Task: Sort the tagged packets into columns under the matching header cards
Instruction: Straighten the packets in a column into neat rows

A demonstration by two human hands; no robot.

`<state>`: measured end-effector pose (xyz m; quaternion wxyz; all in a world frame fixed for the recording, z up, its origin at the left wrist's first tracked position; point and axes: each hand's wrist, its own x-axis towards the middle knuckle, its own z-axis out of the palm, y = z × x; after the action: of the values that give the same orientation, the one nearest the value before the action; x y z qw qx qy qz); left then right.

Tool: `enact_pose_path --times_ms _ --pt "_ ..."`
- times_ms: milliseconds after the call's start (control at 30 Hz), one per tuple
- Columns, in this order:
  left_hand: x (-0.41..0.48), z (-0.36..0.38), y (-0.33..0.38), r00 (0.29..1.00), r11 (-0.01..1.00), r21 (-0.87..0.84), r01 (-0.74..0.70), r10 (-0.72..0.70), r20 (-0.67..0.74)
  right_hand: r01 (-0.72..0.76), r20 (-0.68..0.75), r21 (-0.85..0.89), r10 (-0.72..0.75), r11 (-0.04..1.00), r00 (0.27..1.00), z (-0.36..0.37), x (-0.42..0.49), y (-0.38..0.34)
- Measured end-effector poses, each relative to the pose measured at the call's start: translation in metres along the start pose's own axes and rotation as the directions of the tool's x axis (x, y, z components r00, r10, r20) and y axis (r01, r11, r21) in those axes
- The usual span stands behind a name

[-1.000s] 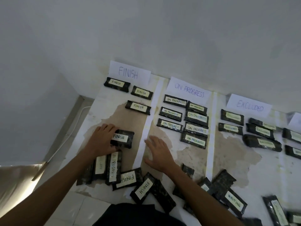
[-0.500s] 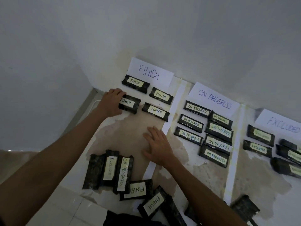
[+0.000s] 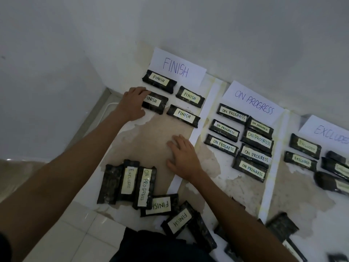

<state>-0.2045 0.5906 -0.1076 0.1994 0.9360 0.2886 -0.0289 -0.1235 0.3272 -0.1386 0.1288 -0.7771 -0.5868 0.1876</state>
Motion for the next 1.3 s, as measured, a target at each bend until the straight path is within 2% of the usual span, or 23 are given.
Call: enact_pose_path --times_ms 100,233,333,467,700,833,933,1067,1300 --pt "-0.04 0.004 0.014 0.999 0.999 -0.036 0.039 -0.039 -0.02 -0.043 -0.009 0.105 0.044 0.994 0.999 -0.008 -0.011 -0.031" --pt "-0.109 0.02 0.036 0.991 0.989 -0.069 0.131 -0.131 0.0 -0.255 0.094 0.224 0.24 0.941 0.966 -0.007 -0.034 -0.086" --pt "-0.154 0.04 0.042 0.981 0.974 -0.119 0.192 -0.194 -0.012 -0.367 0.179 0.156 0.339 0.917 0.924 0.004 -0.047 -0.119" --pt "-0.181 0.057 0.042 0.957 0.943 -0.161 0.29 -0.286 0.05 -0.418 0.235 0.026 0.401 0.908 0.885 0.023 -0.053 -0.138" --pt "-0.193 0.055 0.058 0.969 0.953 -0.177 0.247 -0.247 0.022 -0.515 0.22 -0.042 0.511 0.856 0.831 0.039 -0.045 -0.148" --pt "-0.191 0.051 0.067 0.97 0.949 -0.207 0.24 -0.243 0.009 -0.504 0.188 -0.04 0.502 0.863 0.844 0.039 -0.04 -0.145" --pt "-0.187 0.044 0.072 0.973 0.944 -0.251 0.217 -0.231 -0.028 -0.503 0.166 0.169 0.478 0.848 0.862 0.019 -0.046 -0.132" --pt "-0.184 0.035 0.079 0.975 0.942 -0.275 0.194 -0.217 -0.057 -0.393 0.115 0.427 0.382 0.814 0.917 -0.013 -0.058 -0.107" --pt "-0.18 0.036 0.095 0.986 0.95 -0.28 0.139 -0.16 -0.054 -0.357 0.09 0.437 0.354 0.826 0.931 -0.039 -0.078 -0.062"
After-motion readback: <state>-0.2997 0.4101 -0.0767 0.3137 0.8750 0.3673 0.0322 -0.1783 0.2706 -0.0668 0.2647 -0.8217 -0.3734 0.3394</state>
